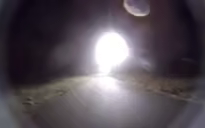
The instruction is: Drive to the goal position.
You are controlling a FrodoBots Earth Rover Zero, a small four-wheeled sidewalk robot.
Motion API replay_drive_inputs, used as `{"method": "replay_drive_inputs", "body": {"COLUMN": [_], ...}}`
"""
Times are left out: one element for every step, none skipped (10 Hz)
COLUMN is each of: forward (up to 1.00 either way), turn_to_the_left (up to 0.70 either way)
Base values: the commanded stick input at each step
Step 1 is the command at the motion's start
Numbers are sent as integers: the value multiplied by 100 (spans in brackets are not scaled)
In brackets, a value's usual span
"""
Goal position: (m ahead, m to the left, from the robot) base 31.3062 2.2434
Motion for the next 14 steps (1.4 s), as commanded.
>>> {"method": "replay_drive_inputs", "body": {"forward": [95,95,94,94,94,95,95,95,95,95,95,95,95,95], "turn_to_the_left": [3,3,4,7,12,13,11,6,5,5,5,5,5,5]}}
